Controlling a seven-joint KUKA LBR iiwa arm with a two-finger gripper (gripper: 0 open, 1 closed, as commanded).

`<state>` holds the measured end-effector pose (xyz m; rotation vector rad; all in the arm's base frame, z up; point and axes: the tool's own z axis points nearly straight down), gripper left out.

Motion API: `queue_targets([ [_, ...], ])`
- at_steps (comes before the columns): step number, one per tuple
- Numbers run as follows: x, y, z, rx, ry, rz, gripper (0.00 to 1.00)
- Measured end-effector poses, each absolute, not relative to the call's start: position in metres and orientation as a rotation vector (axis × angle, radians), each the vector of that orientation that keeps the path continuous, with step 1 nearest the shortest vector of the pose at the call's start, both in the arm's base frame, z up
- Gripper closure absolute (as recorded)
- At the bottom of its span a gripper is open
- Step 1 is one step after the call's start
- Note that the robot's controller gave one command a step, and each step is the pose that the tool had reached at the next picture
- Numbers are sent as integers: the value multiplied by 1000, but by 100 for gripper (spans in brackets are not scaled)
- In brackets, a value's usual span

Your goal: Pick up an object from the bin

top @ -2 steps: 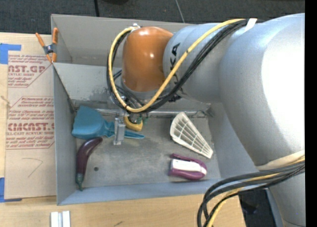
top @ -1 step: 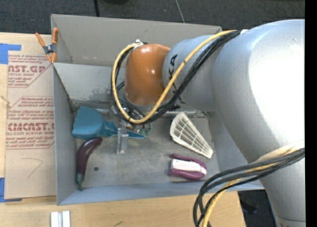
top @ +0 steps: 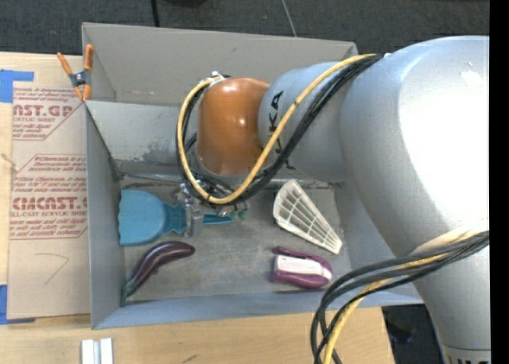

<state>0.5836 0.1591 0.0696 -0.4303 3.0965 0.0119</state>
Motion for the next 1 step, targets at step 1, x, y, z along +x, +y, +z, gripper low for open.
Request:
queue_targets([
  [1, 584, 159, 70, -430, 3097, 12, 100],
])
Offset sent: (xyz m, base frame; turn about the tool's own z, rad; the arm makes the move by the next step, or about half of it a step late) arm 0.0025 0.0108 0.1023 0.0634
